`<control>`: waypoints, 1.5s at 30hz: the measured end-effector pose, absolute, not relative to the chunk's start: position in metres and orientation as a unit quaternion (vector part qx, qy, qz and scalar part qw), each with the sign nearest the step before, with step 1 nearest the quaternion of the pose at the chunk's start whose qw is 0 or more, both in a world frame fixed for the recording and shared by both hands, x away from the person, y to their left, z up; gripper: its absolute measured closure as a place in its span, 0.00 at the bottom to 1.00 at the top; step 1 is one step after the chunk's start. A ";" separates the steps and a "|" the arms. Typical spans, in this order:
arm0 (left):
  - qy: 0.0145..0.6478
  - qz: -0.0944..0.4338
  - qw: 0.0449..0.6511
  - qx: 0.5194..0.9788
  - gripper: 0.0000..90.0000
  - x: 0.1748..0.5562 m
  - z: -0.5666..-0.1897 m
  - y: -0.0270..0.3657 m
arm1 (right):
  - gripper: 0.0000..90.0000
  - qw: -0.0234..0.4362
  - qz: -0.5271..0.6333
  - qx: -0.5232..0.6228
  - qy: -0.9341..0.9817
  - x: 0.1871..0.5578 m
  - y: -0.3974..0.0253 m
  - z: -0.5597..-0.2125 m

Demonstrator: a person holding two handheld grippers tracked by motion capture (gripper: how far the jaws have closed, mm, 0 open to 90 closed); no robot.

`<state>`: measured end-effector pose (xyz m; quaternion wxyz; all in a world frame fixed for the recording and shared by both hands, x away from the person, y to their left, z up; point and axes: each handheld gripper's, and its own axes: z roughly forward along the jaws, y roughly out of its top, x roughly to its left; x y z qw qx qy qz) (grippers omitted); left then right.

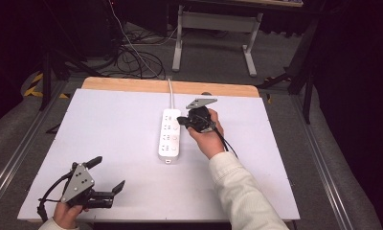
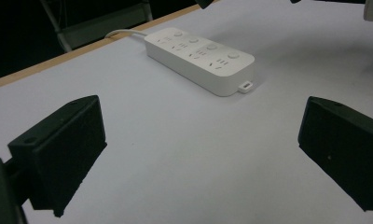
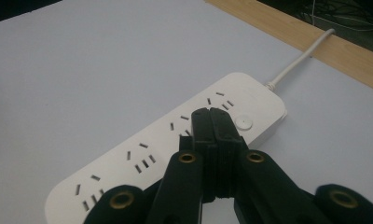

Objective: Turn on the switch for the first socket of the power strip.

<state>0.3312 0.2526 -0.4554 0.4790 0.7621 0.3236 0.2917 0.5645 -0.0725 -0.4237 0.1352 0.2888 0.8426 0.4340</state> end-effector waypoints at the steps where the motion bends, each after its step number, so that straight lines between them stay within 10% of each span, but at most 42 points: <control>1: 0.324 0.292 0.479 0.762 0.02 0.331 -0.455 0.253 | 1.00 0.135 0.434 0.289 0.843 0.564 -0.072 -0.424; 45: 0.317 0.285 0.484 0.764 0.02 0.333 -0.456 0.251 | 1.00 0.178 0.468 0.323 0.803 0.599 -0.056 -0.477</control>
